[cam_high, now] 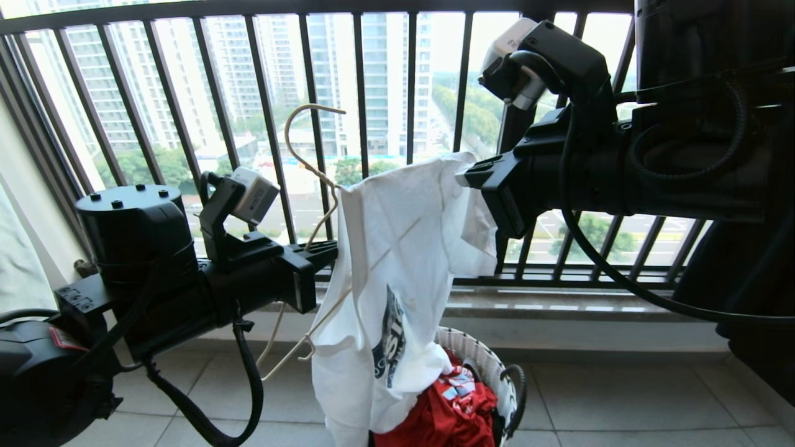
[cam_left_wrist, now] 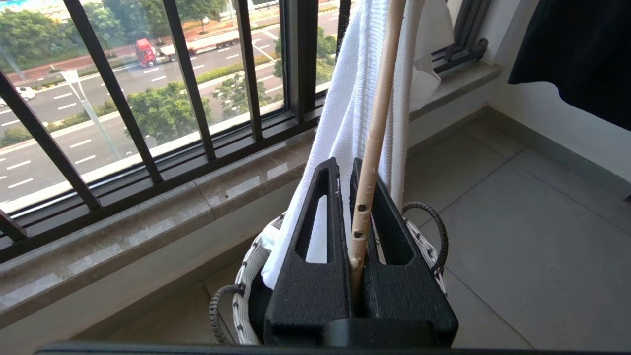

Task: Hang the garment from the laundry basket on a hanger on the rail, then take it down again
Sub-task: Hang the clothes on the clothes rack

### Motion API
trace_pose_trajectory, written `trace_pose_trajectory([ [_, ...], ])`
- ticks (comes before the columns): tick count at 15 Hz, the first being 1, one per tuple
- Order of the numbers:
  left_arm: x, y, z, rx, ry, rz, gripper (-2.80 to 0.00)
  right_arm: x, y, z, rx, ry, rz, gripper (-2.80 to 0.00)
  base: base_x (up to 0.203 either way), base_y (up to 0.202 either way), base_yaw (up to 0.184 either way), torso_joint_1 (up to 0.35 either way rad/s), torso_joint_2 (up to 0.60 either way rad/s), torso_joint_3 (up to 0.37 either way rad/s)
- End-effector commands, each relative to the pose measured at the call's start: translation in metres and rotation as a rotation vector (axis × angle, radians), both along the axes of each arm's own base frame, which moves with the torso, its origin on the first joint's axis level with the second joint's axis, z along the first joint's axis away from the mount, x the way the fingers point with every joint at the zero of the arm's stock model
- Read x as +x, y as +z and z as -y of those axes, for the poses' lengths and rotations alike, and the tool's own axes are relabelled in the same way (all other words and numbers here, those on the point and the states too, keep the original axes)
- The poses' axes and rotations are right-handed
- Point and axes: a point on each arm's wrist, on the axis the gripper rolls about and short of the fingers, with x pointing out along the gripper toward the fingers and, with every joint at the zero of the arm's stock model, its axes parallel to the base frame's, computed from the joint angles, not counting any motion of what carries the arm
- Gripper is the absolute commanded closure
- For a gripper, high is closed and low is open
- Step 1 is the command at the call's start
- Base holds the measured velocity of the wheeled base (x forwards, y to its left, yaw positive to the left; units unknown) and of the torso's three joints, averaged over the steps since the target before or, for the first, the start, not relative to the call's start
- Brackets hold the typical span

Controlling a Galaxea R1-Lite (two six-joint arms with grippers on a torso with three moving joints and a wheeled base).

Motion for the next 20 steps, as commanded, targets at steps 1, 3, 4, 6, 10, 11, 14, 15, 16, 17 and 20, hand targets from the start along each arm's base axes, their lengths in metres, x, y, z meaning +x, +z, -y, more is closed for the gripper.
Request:
trace_pose_trajectory([
  [1,0.002,-0.003,-0.002,0.0,-0.02,-0.011,0.0,0.011,-0.003,0.006,-0.039,0.028,0.015,-2.8,0.0,0.0,0.0,0.0,0.0,0.0],
  [3,0.001,-0.005,-0.006,-0.001,-0.06,-0.016,0.0,0.019,0.001,0.016,-0.087,0.039,0.059,-2.8,0.0,0.0,0.0,0.0,0.0,0.0],
  [4,0.0,-0.007,-0.007,0.002,-0.068,-0.024,0.0,0.025,0.003,0.018,-0.091,0.064,0.069,-2.8,0.0,0.0,0.0,0.0,0.0,0.0],
  [6,0.0,-0.01,-0.007,0.007,-0.071,-0.034,0.0,0.03,0.007,0.021,-0.117,0.107,0.059,-2.8,0.0,0.0,0.0,0.0,0.0,0.0],
  [10,-0.002,-0.013,-0.007,0.011,-0.101,-0.044,0.0,0.038,0.003,0.016,-0.156,0.242,0.023,-2.8,0.0,0.0,0.0,0.0,0.0,0.0],
  [11,-0.005,-0.013,-0.009,0.007,-0.145,-0.047,0.0,0.044,-0.002,0.012,-0.162,0.266,0.009,-2.8,0.0,0.0,0.0,0.0,0.0,0.0],
  [14,-0.01,-0.015,-0.012,0.009,-0.182,-0.056,0.0,0.06,-0.008,0.007,-0.17,0.316,-0.007,-2.8,0.0,0.0,0.0,0.0,0.0,0.0],
  [15,-0.01,-0.016,-0.012,0.01,-0.182,-0.059,0.0,0.062,-0.008,0.007,-0.171,0.337,-0.007,-2.8,0.0,0.0,0.0,0.0,0.0,0.0],
  [16,-0.01,-0.016,-0.012,0.011,-0.188,-0.06,0.0,0.063,-0.01,0.008,-0.184,0.343,-0.007,-2.8,0.0,0.0,0.0,0.0,0.0,0.0],
  [17,-0.012,-0.018,-0.013,0.012,-0.207,-0.065,0.0,0.064,-0.012,0.009,-0.197,0.345,-0.024,-2.8,0.0,0.0,0.0,0.0,0.0,0.0],
  [20,-0.02,-0.018,-0.015,0.011,-0.264,-0.065,0.0,0.06,-0.017,0.011,-0.239,0.357,-0.07,-2.8,0.0,0.0,0.0,0.0,0.0,0.0],
])
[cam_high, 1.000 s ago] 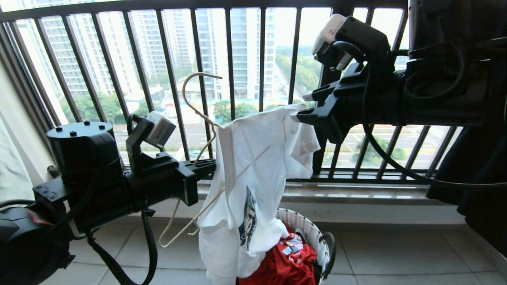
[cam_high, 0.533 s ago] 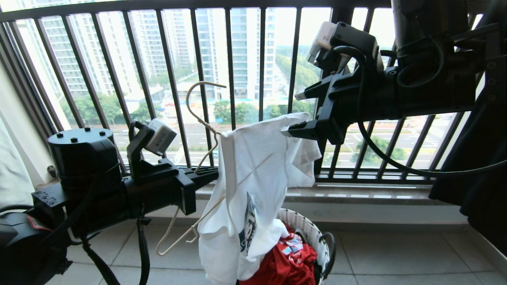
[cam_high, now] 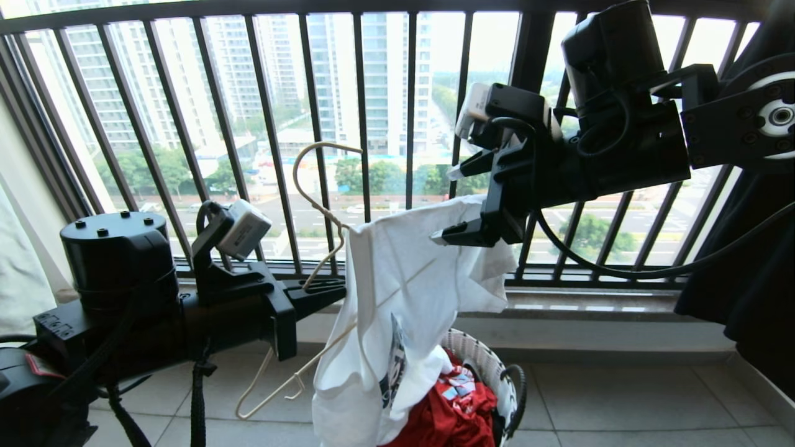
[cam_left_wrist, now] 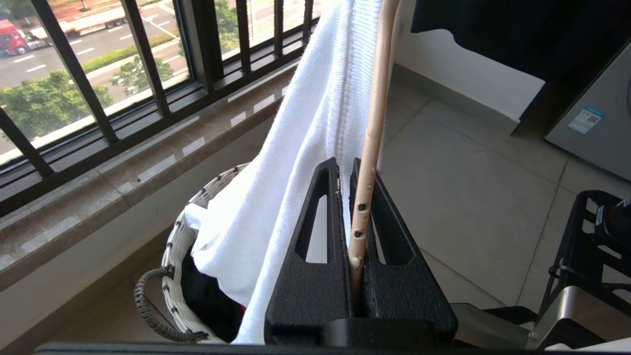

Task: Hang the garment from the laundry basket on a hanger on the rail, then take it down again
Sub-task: Hang the clothes on the clothes rack

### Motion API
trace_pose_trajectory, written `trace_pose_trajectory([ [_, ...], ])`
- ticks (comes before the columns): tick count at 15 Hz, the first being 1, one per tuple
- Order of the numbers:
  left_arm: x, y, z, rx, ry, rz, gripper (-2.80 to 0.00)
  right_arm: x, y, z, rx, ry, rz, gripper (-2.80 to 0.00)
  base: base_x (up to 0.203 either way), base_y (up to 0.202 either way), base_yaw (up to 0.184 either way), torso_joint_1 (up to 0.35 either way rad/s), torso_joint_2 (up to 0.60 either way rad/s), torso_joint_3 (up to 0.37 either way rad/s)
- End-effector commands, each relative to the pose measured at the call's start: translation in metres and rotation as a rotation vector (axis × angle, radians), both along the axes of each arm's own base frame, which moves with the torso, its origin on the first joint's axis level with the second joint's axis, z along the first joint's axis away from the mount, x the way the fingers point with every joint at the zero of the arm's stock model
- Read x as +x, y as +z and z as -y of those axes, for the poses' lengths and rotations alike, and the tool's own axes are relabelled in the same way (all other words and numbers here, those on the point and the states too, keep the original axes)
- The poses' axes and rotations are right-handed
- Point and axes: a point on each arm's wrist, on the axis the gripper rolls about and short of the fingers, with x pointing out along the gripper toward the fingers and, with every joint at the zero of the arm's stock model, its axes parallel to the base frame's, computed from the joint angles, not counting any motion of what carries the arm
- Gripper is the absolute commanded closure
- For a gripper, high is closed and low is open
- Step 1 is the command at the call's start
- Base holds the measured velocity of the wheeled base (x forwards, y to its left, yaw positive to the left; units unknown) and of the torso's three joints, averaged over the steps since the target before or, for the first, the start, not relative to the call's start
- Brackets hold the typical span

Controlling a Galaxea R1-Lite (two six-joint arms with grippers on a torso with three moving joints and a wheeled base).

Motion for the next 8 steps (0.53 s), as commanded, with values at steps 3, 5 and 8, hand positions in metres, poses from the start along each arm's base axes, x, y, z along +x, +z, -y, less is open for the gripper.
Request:
trace_pose_trajectory([
  [3,-0.0086,0.0008,-0.0028,-0.003,-0.044,0.007,0.0,-0.0061,-0.0034,0.004,-0.058,0.017,-0.041,-2.8,0.0,0.0,0.0,0.0,0.0,0.0],
  [5,-0.0091,0.0,-0.0027,-0.002,-0.048,0.005,0.0,-0.0072,0.0009,0.0046,-0.061,0.021,-0.032,-2.8,0.0,0.0,0.0,0.0,0.0,0.0],
  [8,-0.0122,-0.003,-0.0026,-0.003,-0.097,-0.008,0.0,-0.0086,0.0003,0.0055,-0.093,0.032,-0.051,-2.8,0.0,0.0,0.0,0.0,0.0,0.0],
])
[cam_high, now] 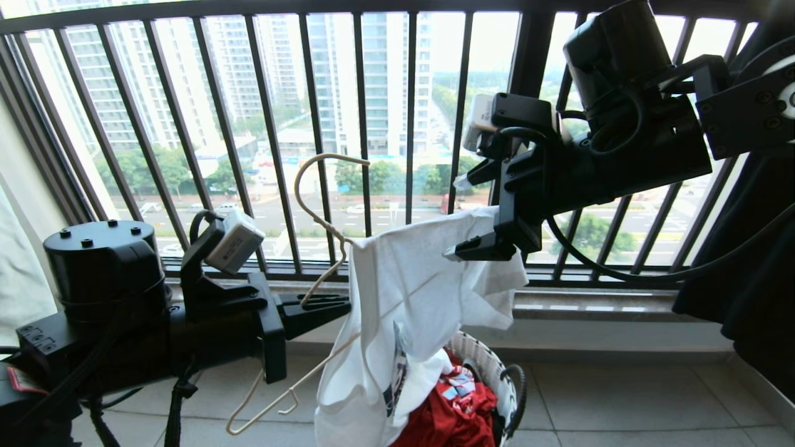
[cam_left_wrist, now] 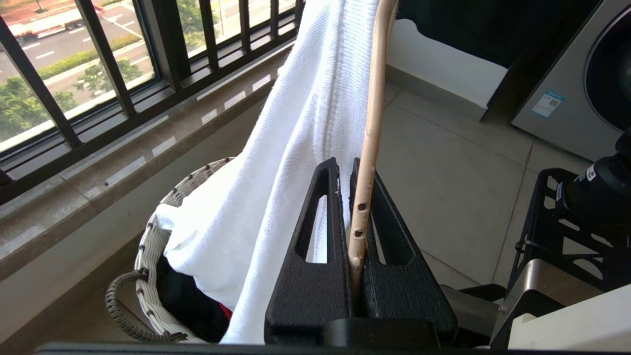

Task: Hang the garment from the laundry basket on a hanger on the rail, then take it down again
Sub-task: Hang the clothes on the clothes rack

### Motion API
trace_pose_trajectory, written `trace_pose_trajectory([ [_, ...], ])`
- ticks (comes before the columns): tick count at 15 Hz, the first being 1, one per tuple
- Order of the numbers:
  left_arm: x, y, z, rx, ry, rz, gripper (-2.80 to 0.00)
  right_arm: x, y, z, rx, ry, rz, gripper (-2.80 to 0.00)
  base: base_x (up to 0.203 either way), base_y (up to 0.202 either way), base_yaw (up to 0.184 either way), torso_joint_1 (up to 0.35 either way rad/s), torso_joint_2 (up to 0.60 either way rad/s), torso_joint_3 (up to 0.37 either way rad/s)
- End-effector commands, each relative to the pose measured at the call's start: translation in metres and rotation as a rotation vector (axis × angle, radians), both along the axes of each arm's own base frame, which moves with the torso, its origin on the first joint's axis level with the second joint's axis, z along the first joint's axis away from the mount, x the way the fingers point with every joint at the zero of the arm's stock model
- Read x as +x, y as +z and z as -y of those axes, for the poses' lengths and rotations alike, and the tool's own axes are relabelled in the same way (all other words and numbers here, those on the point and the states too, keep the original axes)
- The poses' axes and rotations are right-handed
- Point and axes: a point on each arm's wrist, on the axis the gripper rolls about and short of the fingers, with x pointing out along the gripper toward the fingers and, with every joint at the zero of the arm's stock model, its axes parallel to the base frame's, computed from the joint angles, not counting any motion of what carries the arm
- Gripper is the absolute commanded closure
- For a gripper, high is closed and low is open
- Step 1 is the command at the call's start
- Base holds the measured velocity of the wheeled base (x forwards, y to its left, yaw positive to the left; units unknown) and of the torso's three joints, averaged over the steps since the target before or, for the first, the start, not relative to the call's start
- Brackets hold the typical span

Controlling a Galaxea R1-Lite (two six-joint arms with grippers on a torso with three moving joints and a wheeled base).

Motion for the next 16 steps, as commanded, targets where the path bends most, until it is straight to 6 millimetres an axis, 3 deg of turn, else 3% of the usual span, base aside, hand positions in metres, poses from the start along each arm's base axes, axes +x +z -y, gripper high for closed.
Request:
trace_pose_trajectory([
  [1,-0.003,0.0,0.001,-0.001,-0.015,0.003,0.0,-0.001,-0.001,0.0,-0.017,0.009,-0.01,-2.8,0.0,0.0,0.0,0.0,0.0,0.0],
  [6,-0.01,0.006,0.003,-0.013,-0.038,0.023,0.0,-0.001,-0.009,-0.003,-0.023,0.051,-0.04,-2.8,0.0,0.0,0.0,0.0,0.0,0.0],
  [9,-0.011,0.009,0.006,-0.021,-0.046,0.033,0.0,0.008,-0.021,-0.012,-0.018,0.081,-0.076,-2.8,0.0,0.0,0.0,0.0,0.0,0.0],
  [16,-0.014,0.012,0.005,-0.025,-0.047,0.049,0.0,0.015,-0.024,-0.022,-0.004,0.115,-0.08,-2.8,0.0,0.0,0.0,0.0,0.0,0.0],
])
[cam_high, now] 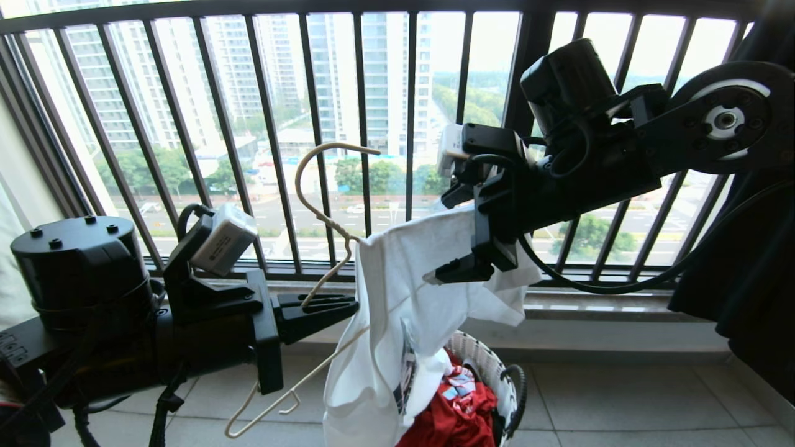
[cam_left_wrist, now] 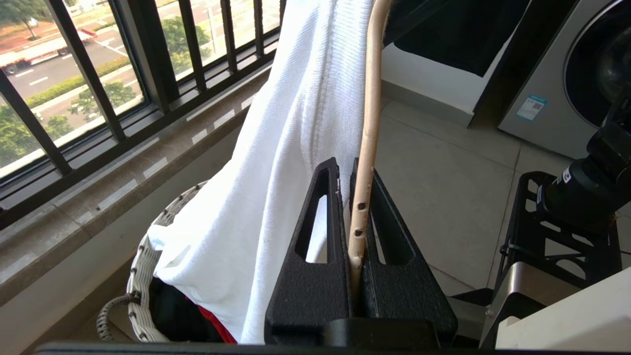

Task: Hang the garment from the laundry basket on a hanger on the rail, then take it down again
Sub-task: Hang the clothes on the clothes rack

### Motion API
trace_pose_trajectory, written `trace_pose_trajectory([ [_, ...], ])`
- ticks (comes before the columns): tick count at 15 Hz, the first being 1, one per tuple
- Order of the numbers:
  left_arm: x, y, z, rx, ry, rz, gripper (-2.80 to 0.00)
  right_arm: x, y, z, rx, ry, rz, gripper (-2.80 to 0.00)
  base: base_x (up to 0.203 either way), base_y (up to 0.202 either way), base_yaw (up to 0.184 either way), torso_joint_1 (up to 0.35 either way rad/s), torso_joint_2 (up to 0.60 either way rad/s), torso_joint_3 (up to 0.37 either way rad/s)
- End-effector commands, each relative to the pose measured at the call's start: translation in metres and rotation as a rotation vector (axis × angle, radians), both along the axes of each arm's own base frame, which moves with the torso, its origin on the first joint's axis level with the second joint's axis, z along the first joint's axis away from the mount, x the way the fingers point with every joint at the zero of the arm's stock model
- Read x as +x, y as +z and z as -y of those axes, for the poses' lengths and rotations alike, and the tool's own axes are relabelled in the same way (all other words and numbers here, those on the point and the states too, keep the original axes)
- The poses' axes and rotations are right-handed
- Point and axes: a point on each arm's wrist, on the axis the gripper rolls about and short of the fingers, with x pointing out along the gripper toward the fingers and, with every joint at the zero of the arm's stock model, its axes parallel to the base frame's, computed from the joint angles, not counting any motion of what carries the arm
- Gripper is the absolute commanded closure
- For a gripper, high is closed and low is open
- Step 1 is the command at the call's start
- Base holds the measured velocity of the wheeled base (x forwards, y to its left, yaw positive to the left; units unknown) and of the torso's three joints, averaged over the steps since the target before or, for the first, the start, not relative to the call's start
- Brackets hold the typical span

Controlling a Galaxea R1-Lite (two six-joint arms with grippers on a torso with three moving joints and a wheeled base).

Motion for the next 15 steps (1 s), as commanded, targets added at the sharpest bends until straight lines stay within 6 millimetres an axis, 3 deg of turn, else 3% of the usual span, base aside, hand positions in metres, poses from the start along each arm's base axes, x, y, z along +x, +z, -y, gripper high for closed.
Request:
trace_pose_trajectory([
  [1,0.0,0.001,0.0,-0.004,-0.004,0.006,0.0,0.001,-0.004,-0.005,-0.007,0.015,-0.008,-2.8,0.0,0.0,0.0,0.0,0.0,0.0],
  [3,0.0,0.001,0.0,-0.004,-0.002,0.007,0.0,0.001,-0.005,-0.006,-0.009,0.017,-0.01,-2.8,0.0,0.0,0.0,0.0,0.0,0.0],
  [4,0.0,0.002,0.0,-0.005,-0.001,0.012,0.0,0.001,-0.005,-0.007,-0.009,0.019,-0.01,0.0,0.0,0.0,0.0,0.0,0.0,0.0],
  [9,0.001,0.006,0.0,-0.013,0.003,0.022,0.0,0.002,-0.004,-0.016,0.007,0.033,-0.011,0.0,0.0,0.0,0.0,0.0,0.0,0.0],
  [15,0.006,0.009,-0.005,-0.01,0.047,0.019,0.0,-0.01,0.005,-0.02,0.023,0.048,0.002,0.0,0.0,0.0,0.0,0.0,0.0,0.0],
])
